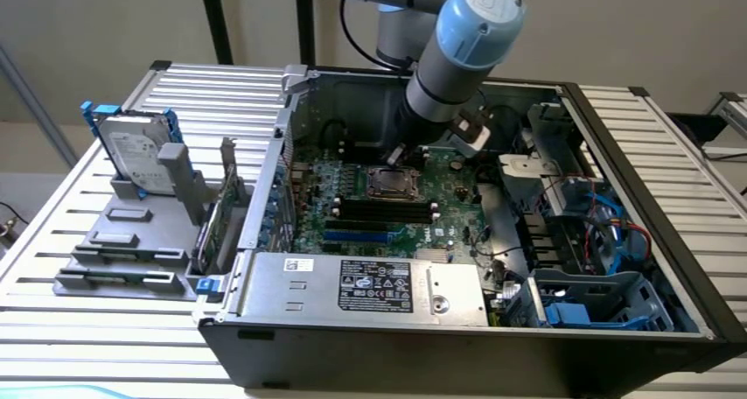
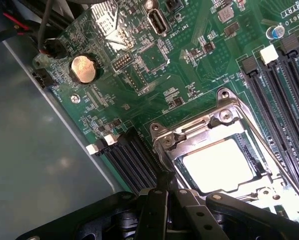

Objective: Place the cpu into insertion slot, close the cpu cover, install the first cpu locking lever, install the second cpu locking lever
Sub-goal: 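Install the first cpu locking lever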

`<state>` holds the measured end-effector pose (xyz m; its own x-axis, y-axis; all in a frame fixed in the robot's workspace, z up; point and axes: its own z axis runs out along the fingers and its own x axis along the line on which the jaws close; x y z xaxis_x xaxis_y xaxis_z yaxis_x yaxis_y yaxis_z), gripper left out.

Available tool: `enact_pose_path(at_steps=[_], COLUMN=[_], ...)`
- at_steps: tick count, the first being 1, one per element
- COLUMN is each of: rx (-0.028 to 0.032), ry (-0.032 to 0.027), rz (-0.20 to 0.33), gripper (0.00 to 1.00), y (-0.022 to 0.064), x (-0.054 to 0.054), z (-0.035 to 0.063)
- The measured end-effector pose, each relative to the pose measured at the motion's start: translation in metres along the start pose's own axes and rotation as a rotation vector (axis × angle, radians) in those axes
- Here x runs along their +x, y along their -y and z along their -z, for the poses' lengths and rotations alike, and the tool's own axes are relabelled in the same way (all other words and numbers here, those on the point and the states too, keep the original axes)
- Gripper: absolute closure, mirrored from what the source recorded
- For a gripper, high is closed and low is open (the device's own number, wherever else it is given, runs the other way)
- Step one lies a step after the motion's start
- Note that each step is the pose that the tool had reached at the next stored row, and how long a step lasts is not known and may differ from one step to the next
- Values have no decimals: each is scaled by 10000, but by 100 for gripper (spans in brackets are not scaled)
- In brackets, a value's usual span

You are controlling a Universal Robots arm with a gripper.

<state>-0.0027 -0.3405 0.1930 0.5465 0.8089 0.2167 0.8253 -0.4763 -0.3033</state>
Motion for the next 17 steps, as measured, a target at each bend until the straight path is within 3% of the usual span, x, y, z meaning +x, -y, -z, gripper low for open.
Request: enact_pose_path(at_steps=[12,15,17], rx=[-18,-9,29], ry=[16,0,-55], rz=[-20,-19,-7], gripper=[89,89,89], y=[-67,-72,-75], x=[43,41,39], z=[3,-4,-6])
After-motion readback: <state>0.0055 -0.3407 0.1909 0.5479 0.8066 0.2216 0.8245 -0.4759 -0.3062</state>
